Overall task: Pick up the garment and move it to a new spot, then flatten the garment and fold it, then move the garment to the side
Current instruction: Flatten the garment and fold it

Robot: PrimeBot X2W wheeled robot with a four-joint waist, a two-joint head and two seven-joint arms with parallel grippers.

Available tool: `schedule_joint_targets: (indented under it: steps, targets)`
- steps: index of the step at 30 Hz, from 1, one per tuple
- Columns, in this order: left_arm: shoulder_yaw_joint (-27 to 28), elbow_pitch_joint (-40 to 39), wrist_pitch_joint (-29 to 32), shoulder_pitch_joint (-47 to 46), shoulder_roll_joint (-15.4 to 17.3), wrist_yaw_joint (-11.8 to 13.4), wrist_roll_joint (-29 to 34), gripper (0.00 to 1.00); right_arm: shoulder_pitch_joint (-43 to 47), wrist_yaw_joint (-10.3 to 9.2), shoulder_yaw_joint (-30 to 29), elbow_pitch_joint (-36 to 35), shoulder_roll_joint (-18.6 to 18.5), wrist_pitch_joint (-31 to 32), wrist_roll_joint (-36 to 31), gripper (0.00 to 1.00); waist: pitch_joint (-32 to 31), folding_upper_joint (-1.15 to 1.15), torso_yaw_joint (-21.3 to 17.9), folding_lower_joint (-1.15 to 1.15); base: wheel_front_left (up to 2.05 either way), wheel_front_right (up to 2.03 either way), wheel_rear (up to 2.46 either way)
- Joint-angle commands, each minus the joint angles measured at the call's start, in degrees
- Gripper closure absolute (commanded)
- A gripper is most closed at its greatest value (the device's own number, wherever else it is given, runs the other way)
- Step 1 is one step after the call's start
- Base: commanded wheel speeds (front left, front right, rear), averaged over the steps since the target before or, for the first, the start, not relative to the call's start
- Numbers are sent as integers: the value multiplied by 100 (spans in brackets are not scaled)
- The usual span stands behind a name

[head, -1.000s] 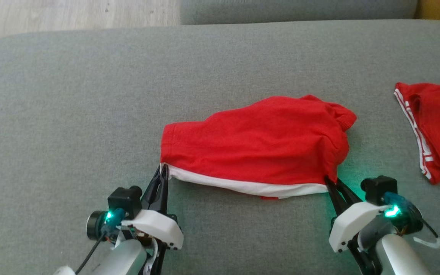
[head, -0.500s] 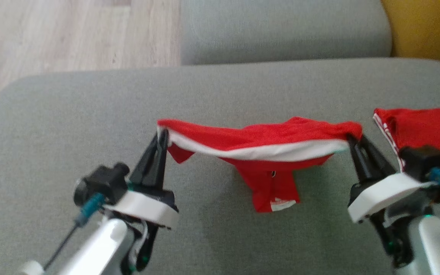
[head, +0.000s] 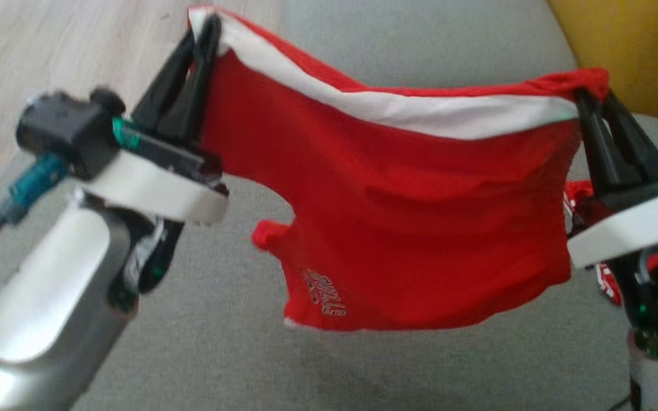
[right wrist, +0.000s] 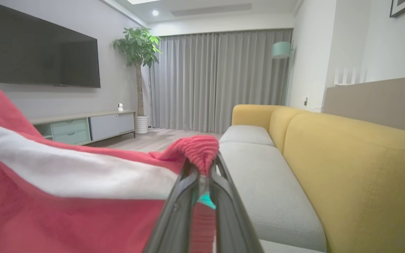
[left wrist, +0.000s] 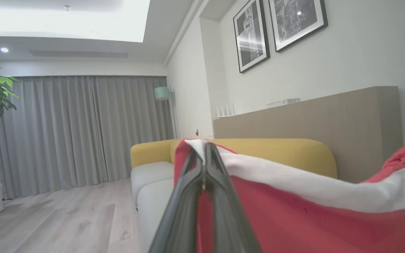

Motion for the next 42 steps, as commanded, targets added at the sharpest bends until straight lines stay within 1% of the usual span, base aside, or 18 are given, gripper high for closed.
schedule_joint_targets:
  steps: [1, 3, 6, 7, 8, 10, 13, 17, 20, 23, 28, 33, 37, 42]
  targets:
    - [316, 3, 79, -500, 168, -46, -46, 100, -446, 39, 145, -123, 10, 102, -37, 100, 161, 0, 31, 0, 0, 0, 0]
    - [335, 277, 184, -759, 143, -148, -121, 100, -717, 39, 253, 56, 42, 217, 25, 100, 346, 0, 46, 0, 0, 0, 0]
    - [399, 733, 289, -1286, 128, -287, -137, 100, -1320, 39, 344, 427, 91, 332, 65, 100, 878, 0, 49, 0, 0, 0, 0]
    - [425, 903, 281, -1484, 118, -329, -113, 100, -1587, 39, 379, 608, 96, 333, 61, 100, 1068, 0, 42, 0, 0, 0, 0]
    - [425, 903, 281, -1484, 118, -329, -113, 100, -1587, 39, 379, 608, 96, 333, 61, 100, 1068, 0, 42, 0, 0, 0, 0]
    - [497, 1289, 197, -1902, 83, -415, -60, 100, -2163, 39, 477, 1016, 73, 263, -50, 100, 1425, 0, 23, 0, 0, 0, 0]
    - [630, 1922, -105, -2517, 14, -473, 86, 100, -3075, 39, 606, 1759, 134, -8, -130, 100, 1854, 0, -51, 0, 0, 0, 0]
    - [716, 2693, -562, -3252, -95, -568, 288, 100, -4091, 39, 716, 2726, 218, -552, -451, 100, 2291, 0, -106, 0, 0, 0, 0]
    - [700, 3102, -855, -3601, -228, -634, 382, 100, -4559, 39, 763, 3322, 275, -934, -599, 100, 2611, 0, -88, 0, 0, 0, 0]
    - [692, 3343, -1079, -3644, -413, -687, 317, 100, -4783, 39, 786, 3817, 299, -1256, -746, 100, 2921, 0, -7, 0, 0, 0, 0]
    - [594, 3487, -1485, -3140, -699, -756, 178, 100, -4628, 39, 782, 4408, 311, -1708, -829, 100, 3203, 0, 158, 0, 0, 0, 0]
    - [473, 3262, -1788, -2183, -879, -797, 25, 100, -3939, 39, 859, 4529, 315, -2035, -619, 100, 3125, 0, 241, 0, 0, 0, 0]
    - [509, 2840, -1924, -1393, -869, -725, -63, 100, -3190, 39, 874, 4236, 259, -2167, -448, 100, 2901, 0, 262, 0, 0, 0, 0]
    - [548, 2052, -1990, -348, -848, -528, -115, 100, -2079, 39, 658, 3516, 130, -2175, -301, 100, 2472, 0, 317, 0, 0, 0, 0]
